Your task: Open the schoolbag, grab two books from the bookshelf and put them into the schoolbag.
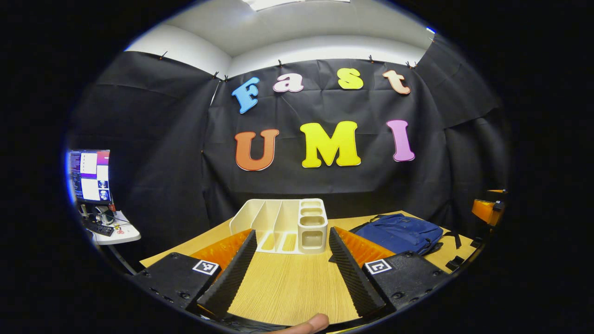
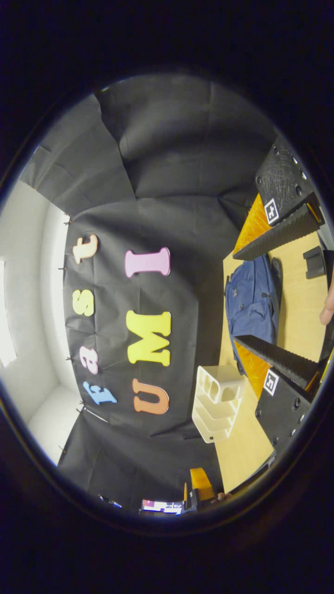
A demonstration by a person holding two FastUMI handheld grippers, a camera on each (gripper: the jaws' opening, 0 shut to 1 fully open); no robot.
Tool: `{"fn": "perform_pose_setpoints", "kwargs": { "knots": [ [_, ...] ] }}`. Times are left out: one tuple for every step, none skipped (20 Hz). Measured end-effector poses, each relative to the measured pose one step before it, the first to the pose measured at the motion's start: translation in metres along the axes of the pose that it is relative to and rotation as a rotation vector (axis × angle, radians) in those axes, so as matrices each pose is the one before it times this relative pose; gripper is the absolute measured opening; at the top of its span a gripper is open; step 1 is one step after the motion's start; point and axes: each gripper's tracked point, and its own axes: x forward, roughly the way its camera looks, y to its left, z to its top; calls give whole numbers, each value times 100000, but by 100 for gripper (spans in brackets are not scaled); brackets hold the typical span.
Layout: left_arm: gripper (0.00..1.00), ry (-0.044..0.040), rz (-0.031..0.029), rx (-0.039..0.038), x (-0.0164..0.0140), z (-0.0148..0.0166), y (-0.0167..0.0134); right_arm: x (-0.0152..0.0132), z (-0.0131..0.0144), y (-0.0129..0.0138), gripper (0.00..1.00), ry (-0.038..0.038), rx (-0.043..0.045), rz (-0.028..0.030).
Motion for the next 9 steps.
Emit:
{"fn": "perform_pose_setpoints", "kwargs": {
  "knots": [
    [98,-303,-644,-160,53,-38,-131,50,-94,110,97,559,429,331],
    [98,58,-407,-308,28,-130,-122,-15,-142,-174,97,466,294,-240],
    [98,181,-762,-206,-22,-65,-182,15,-34,-166,97,435,86,-452],
    [98,79,-312,-462,71,-16,-135,43,-68,-8,97,251,97,-120],
    [98,263,-448,-296,129,-77,-161,24,-30,42,97,176,-65,216],
    [98,228,-364,112,81,-108,-96,-18,-1,-5,97,-93,-248,-29],
    [98,222,98,126,49,-31,72,-37,20,-111,97,-188,-481,-342],
    [98,344,-81,97,5,-244,-34,12,79,-136,97,-291,-345,-281],
    [98,391,-280,-143,99,-133,-87,14,47,53,97,-66,-212,24]
  ]
}}
